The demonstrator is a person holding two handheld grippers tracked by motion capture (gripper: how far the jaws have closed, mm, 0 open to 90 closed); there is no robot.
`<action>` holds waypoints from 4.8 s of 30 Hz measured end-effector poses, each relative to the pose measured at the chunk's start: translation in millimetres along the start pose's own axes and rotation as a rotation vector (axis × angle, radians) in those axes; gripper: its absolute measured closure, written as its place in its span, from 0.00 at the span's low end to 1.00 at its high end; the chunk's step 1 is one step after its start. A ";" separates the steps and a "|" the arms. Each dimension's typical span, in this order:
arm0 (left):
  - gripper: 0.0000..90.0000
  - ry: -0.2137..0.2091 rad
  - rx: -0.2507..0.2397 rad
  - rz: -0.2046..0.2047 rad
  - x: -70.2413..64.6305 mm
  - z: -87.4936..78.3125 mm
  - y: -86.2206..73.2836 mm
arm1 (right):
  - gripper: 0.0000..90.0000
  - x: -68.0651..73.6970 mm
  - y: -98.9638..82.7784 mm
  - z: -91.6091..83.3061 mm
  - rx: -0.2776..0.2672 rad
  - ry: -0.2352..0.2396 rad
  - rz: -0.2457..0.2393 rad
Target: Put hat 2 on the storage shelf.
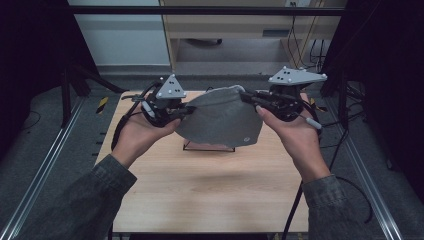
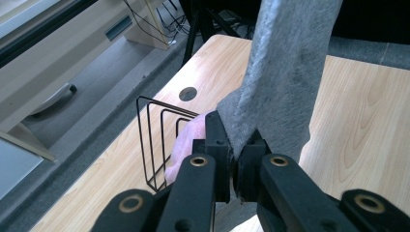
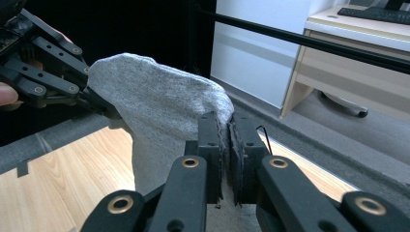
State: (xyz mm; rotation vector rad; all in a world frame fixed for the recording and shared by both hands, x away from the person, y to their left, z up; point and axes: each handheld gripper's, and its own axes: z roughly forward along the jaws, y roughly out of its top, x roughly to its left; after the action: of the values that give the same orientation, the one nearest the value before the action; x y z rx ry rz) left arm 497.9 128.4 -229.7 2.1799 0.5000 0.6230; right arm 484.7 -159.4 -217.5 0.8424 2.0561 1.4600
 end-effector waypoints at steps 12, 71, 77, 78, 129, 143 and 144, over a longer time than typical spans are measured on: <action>0.97 0.046 -0.030 0.002 7.9 -5.2 23.2 | 0.94 -7.9 20.5 -4.0 -0.033 -0.048 -0.008; 0.96 0.125 -0.018 -0.099 84.0 98.0 -13.4 | 0.94 -78.4 -14.2 111.4 0.049 -0.127 0.079; 0.96 0.096 -0.022 -0.120 81.9 104.8 -24.1 | 0.94 -75.6 -21.4 115.1 0.060 -0.128 0.076; 0.96 0.097 -0.021 -0.126 81.6 106.2 -26.6 | 0.94 -75.1 -22.4 115.6 0.061 -0.129 0.079; 0.96 0.057 0.069 -0.227 71.0 139.8 -102.7 | 0.94 -53.4 -86.2 158.6 0.206 -0.078 0.086; 0.96 0.052 0.083 -0.242 65.9 144.3 -113.8 | 0.94 -45.5 -97.5 162.7 0.245 -0.076 0.080; 0.96 0.048 0.085 -0.244 65.1 144.8 -114.6 | 0.94 -45.3 -98.1 162.7 0.246 -0.073 0.081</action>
State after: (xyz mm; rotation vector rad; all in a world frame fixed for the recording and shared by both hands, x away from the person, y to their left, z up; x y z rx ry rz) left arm 617.7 147.2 -383.4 2.1427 0.8176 0.5295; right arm 607.7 -109.3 -360.7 1.0703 2.1973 1.2122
